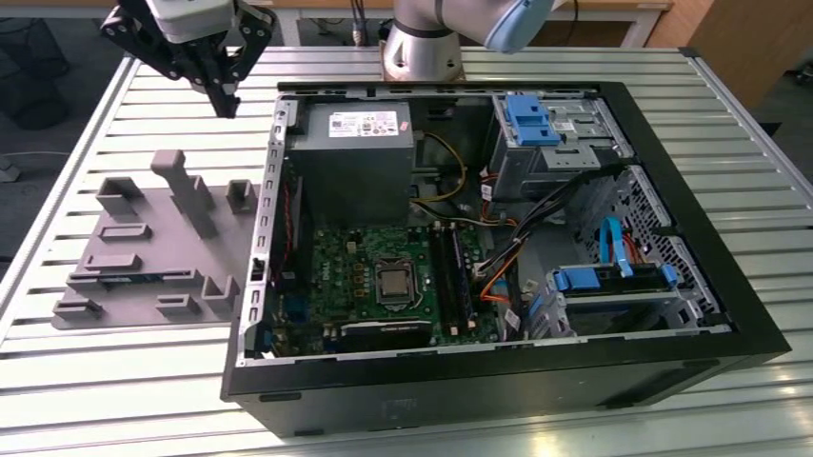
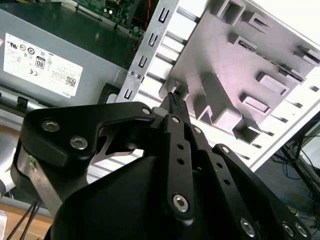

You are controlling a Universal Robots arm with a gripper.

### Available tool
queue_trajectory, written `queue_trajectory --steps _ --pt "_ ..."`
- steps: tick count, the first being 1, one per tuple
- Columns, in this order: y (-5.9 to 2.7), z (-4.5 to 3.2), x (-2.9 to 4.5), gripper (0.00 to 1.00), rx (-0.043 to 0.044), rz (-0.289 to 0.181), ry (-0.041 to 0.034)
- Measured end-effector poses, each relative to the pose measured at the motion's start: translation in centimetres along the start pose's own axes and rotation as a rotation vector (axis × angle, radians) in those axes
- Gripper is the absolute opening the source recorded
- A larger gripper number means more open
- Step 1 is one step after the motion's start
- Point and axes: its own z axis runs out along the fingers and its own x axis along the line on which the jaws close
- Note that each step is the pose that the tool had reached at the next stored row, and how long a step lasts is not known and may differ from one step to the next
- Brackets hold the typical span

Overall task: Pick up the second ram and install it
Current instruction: 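Reach for the second ram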

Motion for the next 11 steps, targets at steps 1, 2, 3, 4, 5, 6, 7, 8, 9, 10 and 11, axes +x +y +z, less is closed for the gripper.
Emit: queue_trajectory --steps 1,2,3,4,5,6,7,8,9,10,11 --pt "0.00 0.00 0.00 0.11 0.0000 0.000 0.0000" --pt "0.00 0.00 0.01 0.11 0.0000 0.000 0.0000" --pt "0.00 0.00 0.04 0.11 0.0000 0.000 0.0000" --pt "-0.01 0.00 0.08 0.11 0.0000 0.000 0.0000" --pt "-0.01 0.00 0.12 0.11 0.0000 0.000 0.0000" --pt "-0.01 -0.01 0.18 0.11 0.0000 0.000 0.0000" --pt "-0.02 -0.01 0.25 0.11 0.0000 0.000 0.0001" --pt "-0.02 -0.01 0.33 0.11 0.0000 0.000 0.0000" --pt "-0.03 -0.01 0.41 0.11 0.0000 0.000 0.0000" --pt "-0.04 -0.01 0.51 0.11 0.0000 0.000 0.0000" --pt "-0.05 -0.02 0.61 0.11 0.0000 0.000 0.0000"
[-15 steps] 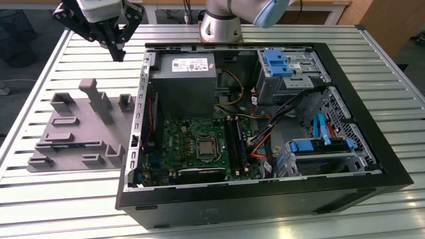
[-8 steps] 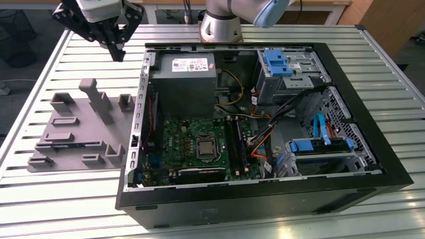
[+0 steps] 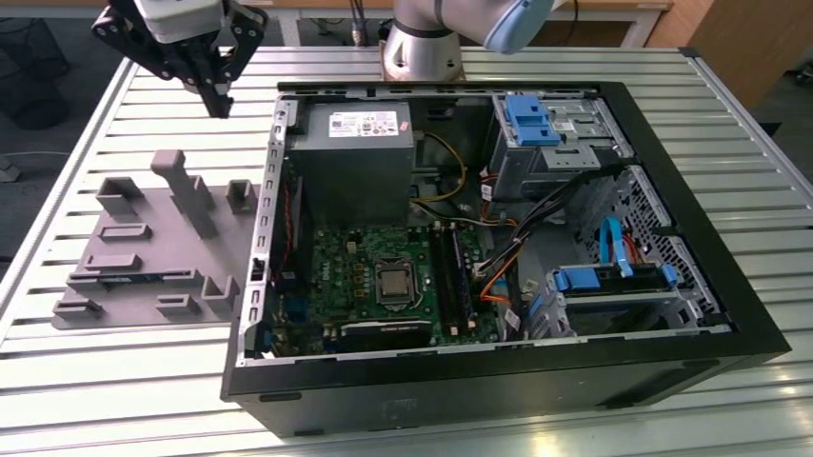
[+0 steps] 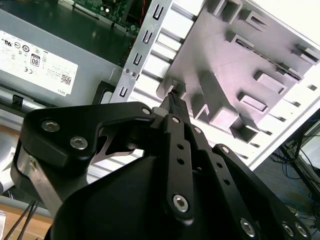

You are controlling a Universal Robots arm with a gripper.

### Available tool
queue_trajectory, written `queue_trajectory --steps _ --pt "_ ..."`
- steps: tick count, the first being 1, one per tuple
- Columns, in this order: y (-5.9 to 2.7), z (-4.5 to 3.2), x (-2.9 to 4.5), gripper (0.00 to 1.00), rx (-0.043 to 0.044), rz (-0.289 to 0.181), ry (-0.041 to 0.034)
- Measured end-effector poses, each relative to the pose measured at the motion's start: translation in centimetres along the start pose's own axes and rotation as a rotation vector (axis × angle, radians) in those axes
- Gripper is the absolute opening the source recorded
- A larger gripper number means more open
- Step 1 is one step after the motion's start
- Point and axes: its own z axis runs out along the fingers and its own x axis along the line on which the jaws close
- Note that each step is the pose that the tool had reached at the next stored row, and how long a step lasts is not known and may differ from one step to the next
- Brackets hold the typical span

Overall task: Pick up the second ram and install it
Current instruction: 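Reach for the second ram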

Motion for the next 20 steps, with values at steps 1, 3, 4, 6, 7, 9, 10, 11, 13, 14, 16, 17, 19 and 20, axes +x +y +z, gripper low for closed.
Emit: queue_trajectory --steps 1,3,4,6,7,9,10,11,13,14,16,17,19,20 --pt "-0.01 0.00 0.09 0.11 0.0000 0.000 0.0000" --pt "-0.02 -0.01 0.26 0.11 0.0000 0.000 0.0000" --pt "-0.02 -0.01 0.35 0.11 0.0001 0.000 0.0000" --pt "-0.04 -0.02 0.53 0.11 0.0001 0.000 0.0000" --pt "-0.05 -0.02 0.63 0.11 0.0000 0.000 0.0000" --pt "-0.06 -0.03 0.81 0.11 0.0000 0.000 0.0000" --pt "-0.07 -0.02 0.90 0.11 0.0000 0.000 0.0000" --pt "-0.07 -0.03 0.99 0.11 0.0000 0.000 0.0000" --pt "-0.09 -0.03 1.14 0.11 0.0000 0.000 0.0001" --pt "-0.09 -0.04 1.23 0.11 0.0000 0.000 0.0000" --pt "-0.11 -0.04 1.40 0.11 0.0000 0.000 0.0000" --pt "-0.11 -0.04 1.49 0.11 0.0000 0.000 0.0000" --pt "-0.13 -0.04 1.65 0.11 0.0000 0.000 0.0000" --pt "-0.13 -0.05 1.74 0.11 0.0000 0.000 0.0000"
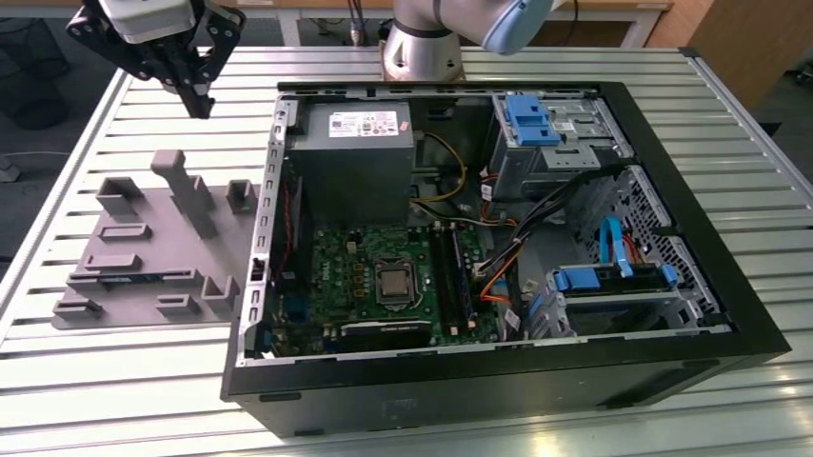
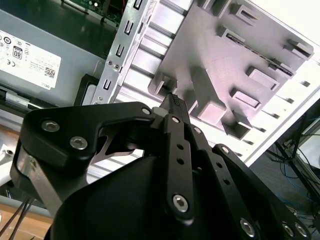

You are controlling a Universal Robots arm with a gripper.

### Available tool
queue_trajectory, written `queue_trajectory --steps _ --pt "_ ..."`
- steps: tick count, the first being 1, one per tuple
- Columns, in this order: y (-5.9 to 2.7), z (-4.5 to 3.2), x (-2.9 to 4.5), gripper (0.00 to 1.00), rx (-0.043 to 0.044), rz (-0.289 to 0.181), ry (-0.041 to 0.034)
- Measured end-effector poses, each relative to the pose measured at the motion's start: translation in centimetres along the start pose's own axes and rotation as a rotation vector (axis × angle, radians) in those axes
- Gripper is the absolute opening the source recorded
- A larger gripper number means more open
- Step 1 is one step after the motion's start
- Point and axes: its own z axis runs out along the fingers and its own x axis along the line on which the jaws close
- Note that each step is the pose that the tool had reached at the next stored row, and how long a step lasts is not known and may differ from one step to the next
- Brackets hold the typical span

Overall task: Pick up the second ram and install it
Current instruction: 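Reach for the second ram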

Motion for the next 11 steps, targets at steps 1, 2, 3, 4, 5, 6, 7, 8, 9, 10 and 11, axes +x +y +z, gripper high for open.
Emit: queue_trajectory --steps 1,2,3,4,5,6,7,8,9,10,11 --pt "-0.01 0.00 0.08 0.11 0.0000 0.000 0.0000" --pt "-0.01 -0.01 0.17 0.11 0.0001 0.000 0.0001" --pt "-0.02 -0.01 0.25 0.11 0.0000 0.000 0.0001" --pt "-0.02 -0.01 0.34 0.11 0.0000 0.000 0.0000" --pt "-0.03 -0.01 0.42 0.11 0.0000 0.000 0.0000" --pt "-0.04 -0.01 0.51 0.11 0.0000 0.000 0.0000" --pt "-0.04 -0.02 0.59 0.11 0.0001 0.000 0.0000" --pt "-0.05 -0.02 0.67 0.11 0.0000 0.000 0.0000" --pt "-0.06 -0.02 0.76 0.11 0.0000 0.000 0.0000" --pt "-0.06 -0.02 0.84 0.11 0.0000 0.000 0.0000" --pt "-0.07 -0.02 0.92 0.11 0.0001 0.000 0.0000"
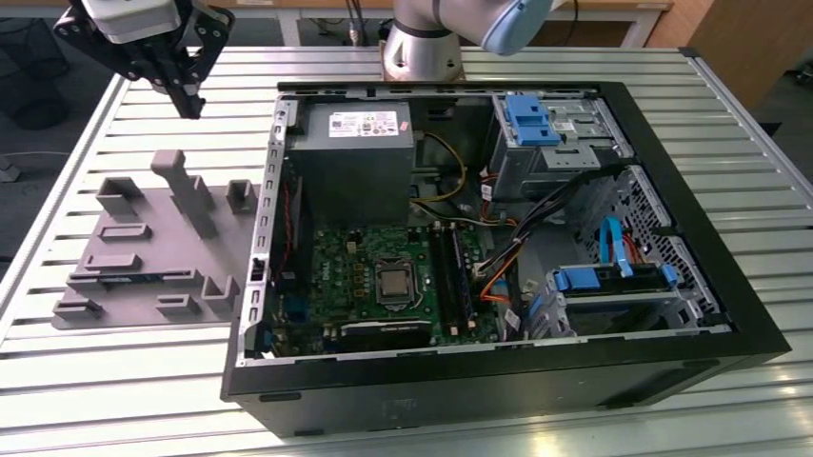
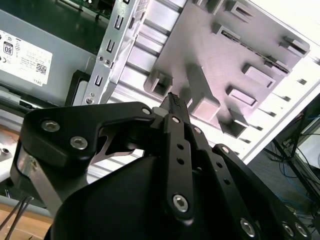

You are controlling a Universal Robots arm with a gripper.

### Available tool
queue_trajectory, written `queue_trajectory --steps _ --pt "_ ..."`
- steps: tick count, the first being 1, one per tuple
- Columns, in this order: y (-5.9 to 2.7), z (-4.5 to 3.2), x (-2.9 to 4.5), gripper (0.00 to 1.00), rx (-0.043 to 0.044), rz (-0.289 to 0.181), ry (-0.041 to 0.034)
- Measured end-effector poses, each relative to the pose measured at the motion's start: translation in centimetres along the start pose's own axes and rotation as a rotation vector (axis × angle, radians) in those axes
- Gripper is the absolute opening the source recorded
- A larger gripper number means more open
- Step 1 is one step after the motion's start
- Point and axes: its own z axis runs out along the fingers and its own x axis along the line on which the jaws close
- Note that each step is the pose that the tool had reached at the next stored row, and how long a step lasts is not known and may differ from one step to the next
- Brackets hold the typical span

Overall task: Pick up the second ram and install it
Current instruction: 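Reach for the second ram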

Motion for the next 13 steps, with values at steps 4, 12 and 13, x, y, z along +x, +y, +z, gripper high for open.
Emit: queue_trajectory --steps 4,12,13 --pt "-0.02 -0.01 0.32 0.11 0.0000 0.000 0.0001" --pt "-0.07 -0.02 0.89 0.11 0.0000 0.000 0.0000" --pt "-0.07 -0.02 0.95 0.11 0.0000 0.000 0.0000"
